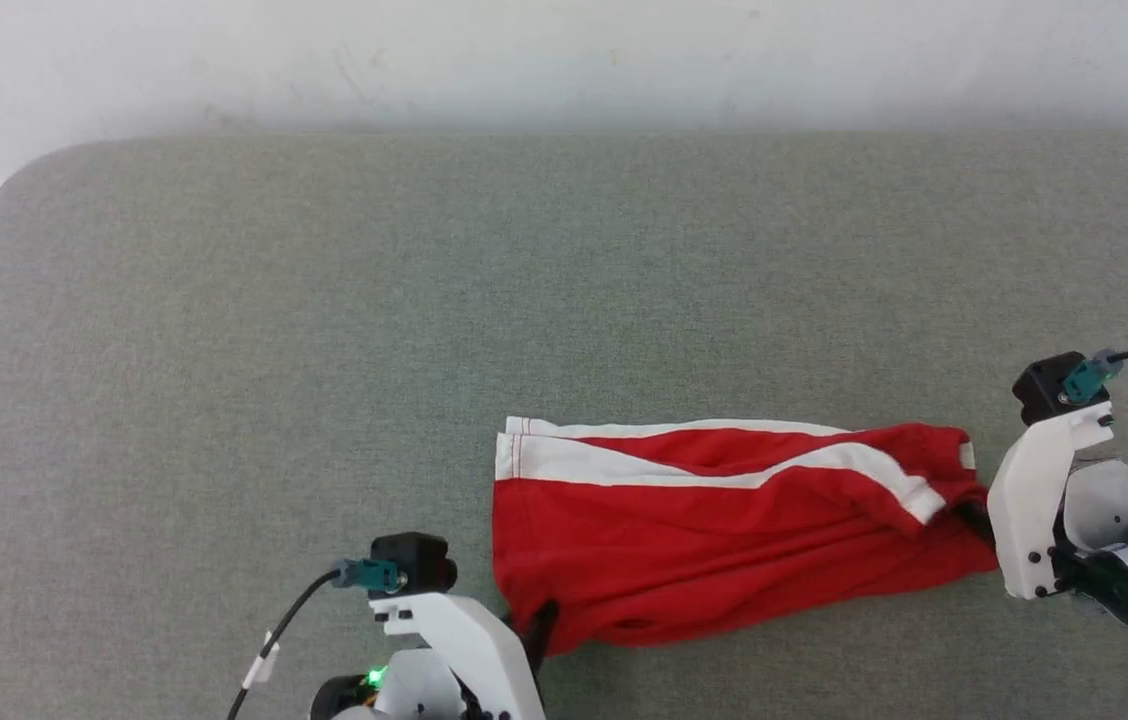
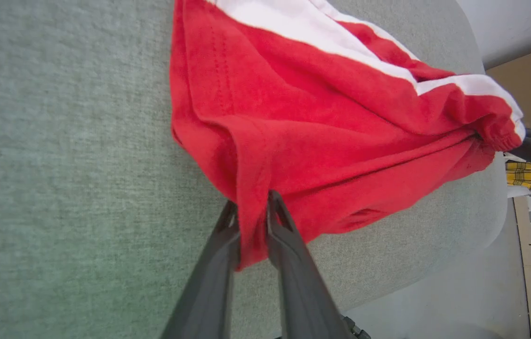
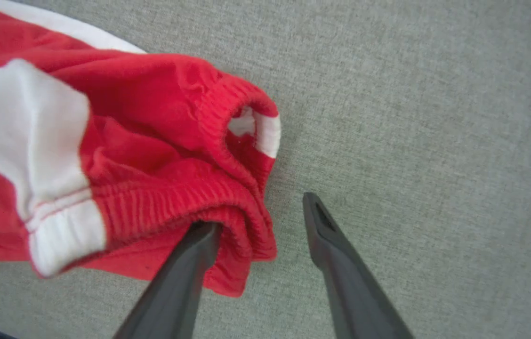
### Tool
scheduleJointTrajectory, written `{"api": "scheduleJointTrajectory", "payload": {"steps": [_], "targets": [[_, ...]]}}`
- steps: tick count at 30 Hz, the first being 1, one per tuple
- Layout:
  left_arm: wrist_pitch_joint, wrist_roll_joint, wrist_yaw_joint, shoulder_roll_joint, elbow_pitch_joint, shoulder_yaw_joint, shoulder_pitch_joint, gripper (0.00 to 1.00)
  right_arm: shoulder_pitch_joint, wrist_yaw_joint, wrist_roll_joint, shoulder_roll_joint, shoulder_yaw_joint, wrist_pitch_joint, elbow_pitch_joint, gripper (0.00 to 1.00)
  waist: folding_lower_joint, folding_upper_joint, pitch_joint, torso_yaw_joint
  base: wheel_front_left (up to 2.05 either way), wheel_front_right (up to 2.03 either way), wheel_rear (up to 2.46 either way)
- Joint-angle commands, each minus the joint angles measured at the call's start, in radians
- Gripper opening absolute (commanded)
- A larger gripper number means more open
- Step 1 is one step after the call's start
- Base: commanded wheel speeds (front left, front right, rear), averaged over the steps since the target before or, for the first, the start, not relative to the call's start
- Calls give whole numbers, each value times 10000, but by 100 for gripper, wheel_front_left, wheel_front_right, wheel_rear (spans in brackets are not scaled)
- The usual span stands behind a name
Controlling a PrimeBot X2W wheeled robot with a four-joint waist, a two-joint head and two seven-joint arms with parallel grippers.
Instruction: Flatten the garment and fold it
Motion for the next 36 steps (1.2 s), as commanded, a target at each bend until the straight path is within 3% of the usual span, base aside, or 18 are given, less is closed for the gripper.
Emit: {"api": "scheduleJointTrajectory", "payload": {"steps": [1,6,10,16,21,26,36], "targets": [[47,-1,99,142,-91,68,-9,100,-60,-23,-19,20,-32,-164,38,100,0,-1,-91,-52,0,0,0],[87,52,260,494,-641,373,-175,100,315,-23,332,154,-293,-506,-322,100,0,-1,-366,-151,0,0,0],[-637,191,491,774,-1296,1066,-396,100,966,-23,495,264,-804,-586,-1028,100,0,-1,-550,-224,0,0,0],[-3895,1579,291,1370,-1552,1739,-808,100,1950,-23,-123,824,-1710,-716,-2417,100,0,-1,-593,-333,0,0,0],[-6257,2306,243,1323,-1081,1870,-745,100,2295,-23,-990,1558,-2018,-749,-3395,100,0,-1,-401,-360,0,0,0],[-6805,2547,208,1123,-731,1933,-837,100,2096,-23,-1998,1887,-2077,-647,-3480,100,0,-1,-50,-239,0,0,0],[-6941,2925,96,808,-718,2236,-1097,100,1287,-23,-2931,1930,-2504,-768,-1974,100,0,-1,564,61,0,0,0]]}}
